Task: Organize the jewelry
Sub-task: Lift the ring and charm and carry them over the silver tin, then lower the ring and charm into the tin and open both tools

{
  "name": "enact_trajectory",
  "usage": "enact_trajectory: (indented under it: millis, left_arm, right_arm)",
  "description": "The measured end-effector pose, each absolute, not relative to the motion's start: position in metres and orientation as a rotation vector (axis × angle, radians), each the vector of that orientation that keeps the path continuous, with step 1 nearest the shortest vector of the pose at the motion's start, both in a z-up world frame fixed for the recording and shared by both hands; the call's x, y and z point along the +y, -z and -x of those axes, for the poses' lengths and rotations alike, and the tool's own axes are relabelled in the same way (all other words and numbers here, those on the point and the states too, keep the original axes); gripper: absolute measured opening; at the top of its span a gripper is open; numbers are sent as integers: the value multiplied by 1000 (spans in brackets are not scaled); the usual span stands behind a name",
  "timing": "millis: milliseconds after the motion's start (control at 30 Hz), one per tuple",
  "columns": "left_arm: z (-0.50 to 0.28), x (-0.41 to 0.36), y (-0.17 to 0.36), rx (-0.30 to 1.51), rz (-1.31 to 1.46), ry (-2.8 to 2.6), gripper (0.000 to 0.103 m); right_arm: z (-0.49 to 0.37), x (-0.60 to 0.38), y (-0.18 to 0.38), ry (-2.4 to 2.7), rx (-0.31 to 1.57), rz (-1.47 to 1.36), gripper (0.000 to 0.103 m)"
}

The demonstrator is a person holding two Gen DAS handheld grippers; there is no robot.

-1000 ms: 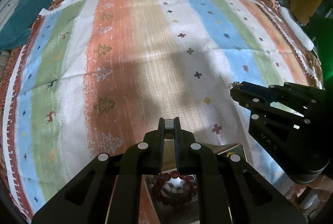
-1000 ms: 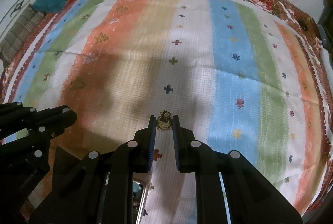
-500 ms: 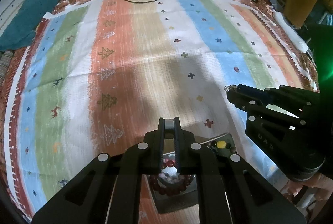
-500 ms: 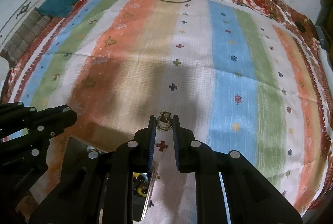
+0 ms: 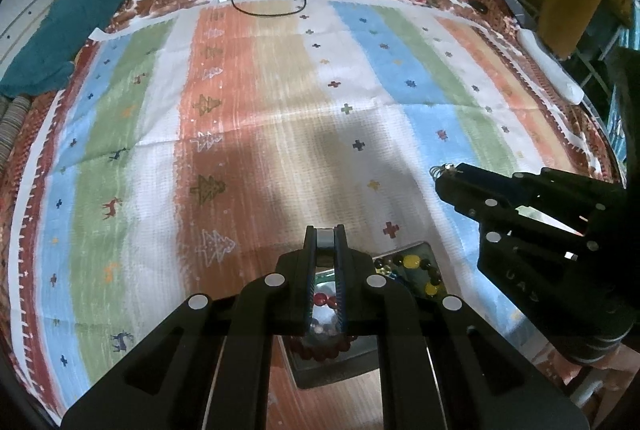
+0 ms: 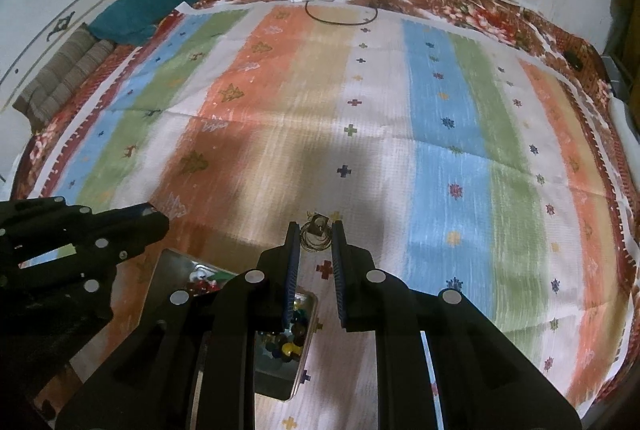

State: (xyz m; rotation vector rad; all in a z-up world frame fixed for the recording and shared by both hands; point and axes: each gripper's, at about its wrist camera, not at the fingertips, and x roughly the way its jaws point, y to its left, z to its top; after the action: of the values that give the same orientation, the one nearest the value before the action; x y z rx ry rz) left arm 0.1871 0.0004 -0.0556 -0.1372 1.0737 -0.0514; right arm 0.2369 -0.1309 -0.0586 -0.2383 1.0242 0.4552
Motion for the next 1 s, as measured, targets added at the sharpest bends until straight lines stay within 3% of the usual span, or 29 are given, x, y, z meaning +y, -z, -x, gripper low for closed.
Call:
enact_trajectory:
  millis: [1000]
  left_arm:
    - [-139, -7, 42, 1012, 131, 74, 8]
  right_arm:
    - [-188, -144, 49, -512, 986, 215, 17]
